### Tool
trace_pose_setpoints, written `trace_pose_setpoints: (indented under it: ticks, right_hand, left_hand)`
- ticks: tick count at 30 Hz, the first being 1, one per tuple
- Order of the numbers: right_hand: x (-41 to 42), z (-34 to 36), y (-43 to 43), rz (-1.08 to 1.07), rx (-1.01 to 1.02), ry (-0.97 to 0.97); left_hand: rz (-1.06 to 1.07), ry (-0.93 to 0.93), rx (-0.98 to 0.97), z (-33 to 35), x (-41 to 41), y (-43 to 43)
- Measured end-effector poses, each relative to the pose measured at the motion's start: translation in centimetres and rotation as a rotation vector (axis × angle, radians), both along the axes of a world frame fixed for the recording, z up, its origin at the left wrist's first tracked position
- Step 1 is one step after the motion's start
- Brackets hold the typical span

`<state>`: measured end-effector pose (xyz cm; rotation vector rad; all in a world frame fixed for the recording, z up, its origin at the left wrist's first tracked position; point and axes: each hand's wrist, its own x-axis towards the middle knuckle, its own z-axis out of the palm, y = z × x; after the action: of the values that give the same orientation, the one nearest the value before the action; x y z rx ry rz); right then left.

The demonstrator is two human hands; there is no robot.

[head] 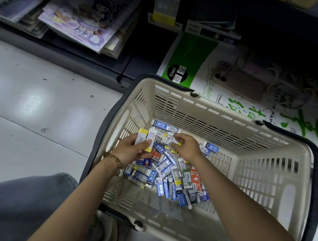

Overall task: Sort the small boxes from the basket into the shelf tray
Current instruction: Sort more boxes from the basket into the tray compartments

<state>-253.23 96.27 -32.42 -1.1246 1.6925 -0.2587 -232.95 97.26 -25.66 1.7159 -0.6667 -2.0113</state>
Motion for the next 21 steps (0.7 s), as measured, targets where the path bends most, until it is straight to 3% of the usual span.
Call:
trace_pose_setpoints:
  ticks: [4,8,12,16,21]
  right_hand:
    - [1.1,-1.8,0.1,0.011,-0.070,0.183]
    - [0.9,-1.4,0.2,-0.050,-0.094,0.231]
    - [0.1,2.7,-0.3,-0.210,-0.036,-0.069]
    - [-0.8,10.0,-1.0,-0.121,-0.086,-0.312]
    - [-0.3,18.7,-1.2,-0.156,-0.157,-0.533]
  left_hand:
    - [0.077,0.055,-0.011,-0.1,-0.1,-0.2]
    - [0.108,0.067,-0.011,0.1,-0.3,-0.3]
    - [0.178,0.096,0.025,1.3,-0.9,-0.4]
    - [0.207,0.135,-0.017,4.0,-1.9,-0.7]
    - [0.141,0.207,-0.117,9.2,-2.8,-1.1]
